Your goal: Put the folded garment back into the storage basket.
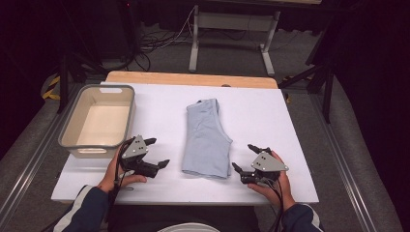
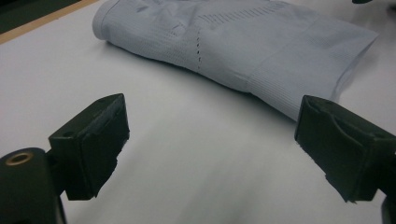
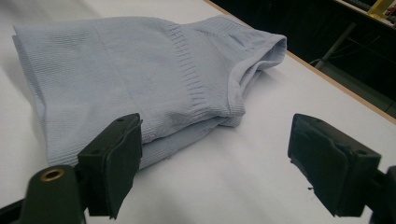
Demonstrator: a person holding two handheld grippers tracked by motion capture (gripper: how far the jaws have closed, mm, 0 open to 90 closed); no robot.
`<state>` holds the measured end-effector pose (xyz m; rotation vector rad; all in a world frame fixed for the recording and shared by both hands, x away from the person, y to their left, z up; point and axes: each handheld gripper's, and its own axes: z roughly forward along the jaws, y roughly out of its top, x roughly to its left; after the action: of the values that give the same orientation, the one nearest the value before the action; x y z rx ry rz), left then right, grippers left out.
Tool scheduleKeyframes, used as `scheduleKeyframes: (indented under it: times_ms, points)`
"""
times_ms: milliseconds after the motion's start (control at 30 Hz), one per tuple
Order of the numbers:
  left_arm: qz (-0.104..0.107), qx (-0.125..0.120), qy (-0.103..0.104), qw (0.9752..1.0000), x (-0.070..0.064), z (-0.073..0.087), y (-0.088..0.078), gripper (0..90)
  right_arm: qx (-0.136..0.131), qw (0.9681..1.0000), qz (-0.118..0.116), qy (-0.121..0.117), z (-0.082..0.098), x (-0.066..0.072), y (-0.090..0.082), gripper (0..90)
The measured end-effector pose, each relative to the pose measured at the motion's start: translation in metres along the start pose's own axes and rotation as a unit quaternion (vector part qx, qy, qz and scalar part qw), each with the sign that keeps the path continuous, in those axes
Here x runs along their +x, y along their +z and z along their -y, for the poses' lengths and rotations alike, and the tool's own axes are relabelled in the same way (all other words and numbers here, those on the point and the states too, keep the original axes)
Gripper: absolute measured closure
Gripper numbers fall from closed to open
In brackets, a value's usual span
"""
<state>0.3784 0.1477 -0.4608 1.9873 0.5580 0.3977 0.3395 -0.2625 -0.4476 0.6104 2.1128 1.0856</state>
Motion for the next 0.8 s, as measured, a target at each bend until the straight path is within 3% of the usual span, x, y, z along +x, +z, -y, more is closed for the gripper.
scheduleKeyframes:
  times_ms: [333,433,533,633,667,733,800]
  points:
    - [0.023,0.011,-0.014,0.9996,0.004,-0.014,0.024,10.6,0.004,1.0000,-0.003,-0.002,0.000,0.001,0.001,19.1]
    - [0.034,0.028,-0.032,0.9985,0.006,-0.018,0.037,9.9,-0.001,0.9999,-0.014,-0.001,0.000,0.001,0.001,19.0]
    - [0.045,0.035,-0.050,0.9971,0.008,-0.023,0.048,9.5,0.001,0.9999,-0.014,-0.003,0.000,0.002,0.001,18.9]
    - [0.054,0.037,-0.081,0.9946,0.012,-0.029,0.059,9.3,0.001,0.9999,-0.014,-0.001,0.001,0.001,0.001,18.7]
    - [0.054,0.037,-0.081,0.9946,0.012,-0.029,0.059,9.3,0.001,0.9999,-0.014,-0.001,0.001,0.001,0.001,18.7]
    - [0.066,0.040,-0.106,0.9914,0.018,-0.034,0.068,9.3,-0.001,0.9998,-0.018,-0.002,0.001,0.001,0.001,18.5]
    - [0.068,0.043,-0.112,0.9905,0.020,-0.035,0.071,9.3,0.000,0.9998,-0.018,-0.002,0.001,0.001,0.001,18.5]
